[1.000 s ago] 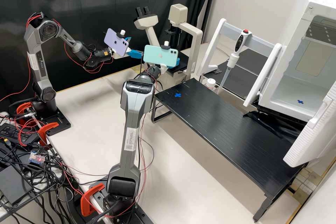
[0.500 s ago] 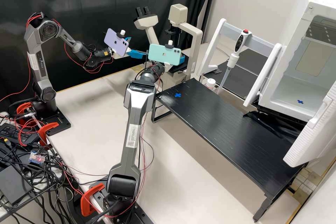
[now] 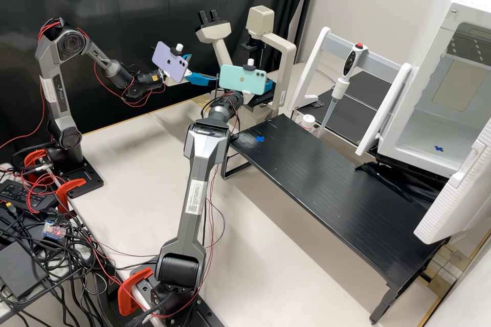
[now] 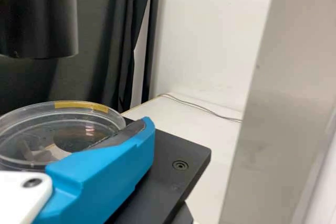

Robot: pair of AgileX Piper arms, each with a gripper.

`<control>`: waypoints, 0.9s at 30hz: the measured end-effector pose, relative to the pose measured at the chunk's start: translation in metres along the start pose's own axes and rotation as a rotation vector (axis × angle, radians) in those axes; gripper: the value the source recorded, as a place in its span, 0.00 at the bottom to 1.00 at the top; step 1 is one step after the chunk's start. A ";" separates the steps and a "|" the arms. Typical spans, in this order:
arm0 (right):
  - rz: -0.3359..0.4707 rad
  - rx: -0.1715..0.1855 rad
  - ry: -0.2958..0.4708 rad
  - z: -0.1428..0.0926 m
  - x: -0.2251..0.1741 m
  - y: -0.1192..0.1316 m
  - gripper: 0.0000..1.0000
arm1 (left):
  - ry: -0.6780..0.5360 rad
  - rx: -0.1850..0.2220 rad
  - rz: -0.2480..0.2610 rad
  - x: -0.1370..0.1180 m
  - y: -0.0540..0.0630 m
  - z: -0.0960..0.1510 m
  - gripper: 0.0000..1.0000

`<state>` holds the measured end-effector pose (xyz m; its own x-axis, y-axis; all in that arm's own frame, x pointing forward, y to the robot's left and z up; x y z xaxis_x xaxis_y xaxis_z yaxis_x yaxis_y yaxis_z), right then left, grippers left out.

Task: Move the petri dish to the microscope

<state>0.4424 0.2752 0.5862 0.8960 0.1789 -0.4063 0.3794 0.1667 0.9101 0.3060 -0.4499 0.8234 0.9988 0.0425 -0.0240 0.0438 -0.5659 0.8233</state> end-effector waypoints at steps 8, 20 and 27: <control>-0.010 0.015 0.004 0.010 -0.006 -0.003 1.00 | 0.000 0.000 0.000 0.000 0.000 0.000 1.00; -0.052 0.002 0.110 0.008 -0.080 0.011 1.00 | 0.000 0.000 0.000 0.000 0.000 0.000 1.00; -0.049 0.037 0.124 0.022 -0.138 0.021 1.00 | 0.000 0.000 0.000 0.000 0.000 0.000 1.00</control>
<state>0.3323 0.2334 0.6634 0.8416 0.2908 -0.4551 0.4322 0.1424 0.8904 0.3060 -0.4499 0.8234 0.9988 0.0425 -0.0240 0.0438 -0.5659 0.8233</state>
